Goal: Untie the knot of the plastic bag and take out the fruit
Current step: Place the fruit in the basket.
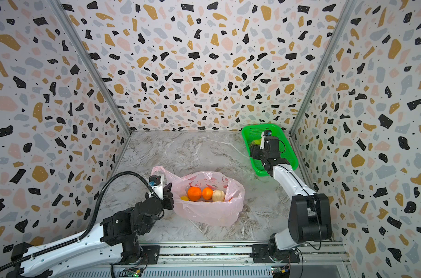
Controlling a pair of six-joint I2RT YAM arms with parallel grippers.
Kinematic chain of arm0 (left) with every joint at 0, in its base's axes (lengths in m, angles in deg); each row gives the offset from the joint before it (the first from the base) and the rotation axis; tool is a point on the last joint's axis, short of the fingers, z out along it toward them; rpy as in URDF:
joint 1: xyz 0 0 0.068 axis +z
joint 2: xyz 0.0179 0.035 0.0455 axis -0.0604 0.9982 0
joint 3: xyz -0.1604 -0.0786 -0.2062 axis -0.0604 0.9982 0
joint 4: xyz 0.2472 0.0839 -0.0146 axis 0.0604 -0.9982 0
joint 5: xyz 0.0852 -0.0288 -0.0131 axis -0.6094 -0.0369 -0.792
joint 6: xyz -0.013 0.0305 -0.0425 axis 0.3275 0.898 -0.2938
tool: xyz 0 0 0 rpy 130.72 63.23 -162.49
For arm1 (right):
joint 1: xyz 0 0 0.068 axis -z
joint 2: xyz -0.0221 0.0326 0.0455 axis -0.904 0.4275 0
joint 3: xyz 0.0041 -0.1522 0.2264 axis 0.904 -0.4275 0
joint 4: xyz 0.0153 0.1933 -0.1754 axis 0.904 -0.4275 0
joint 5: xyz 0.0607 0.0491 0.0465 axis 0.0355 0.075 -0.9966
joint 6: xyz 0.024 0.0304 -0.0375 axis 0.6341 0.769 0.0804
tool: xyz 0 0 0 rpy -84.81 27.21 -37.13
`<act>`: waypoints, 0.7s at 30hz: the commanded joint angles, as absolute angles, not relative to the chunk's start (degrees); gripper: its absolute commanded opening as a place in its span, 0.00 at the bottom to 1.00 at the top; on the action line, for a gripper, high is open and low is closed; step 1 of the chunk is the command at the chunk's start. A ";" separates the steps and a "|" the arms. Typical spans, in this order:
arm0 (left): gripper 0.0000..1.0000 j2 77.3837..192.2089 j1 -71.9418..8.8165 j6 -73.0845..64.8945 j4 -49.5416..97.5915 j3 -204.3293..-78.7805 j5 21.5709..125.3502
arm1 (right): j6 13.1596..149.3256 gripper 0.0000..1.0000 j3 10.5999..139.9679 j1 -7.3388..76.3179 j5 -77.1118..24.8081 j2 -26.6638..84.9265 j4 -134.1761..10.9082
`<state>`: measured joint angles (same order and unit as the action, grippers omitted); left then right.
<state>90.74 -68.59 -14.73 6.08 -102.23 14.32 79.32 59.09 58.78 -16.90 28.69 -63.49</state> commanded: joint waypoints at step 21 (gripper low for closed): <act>0.00 94.26 -68.94 -24.56 -2.40 -102.99 20.71 | 78.61 0.92 68.01 62.08 -18.27 31.79 -77.09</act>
<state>94.33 -68.59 -22.10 1.08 -101.09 20.46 79.32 64.05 64.66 -14.78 37.39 -70.22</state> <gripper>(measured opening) 0.047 0.924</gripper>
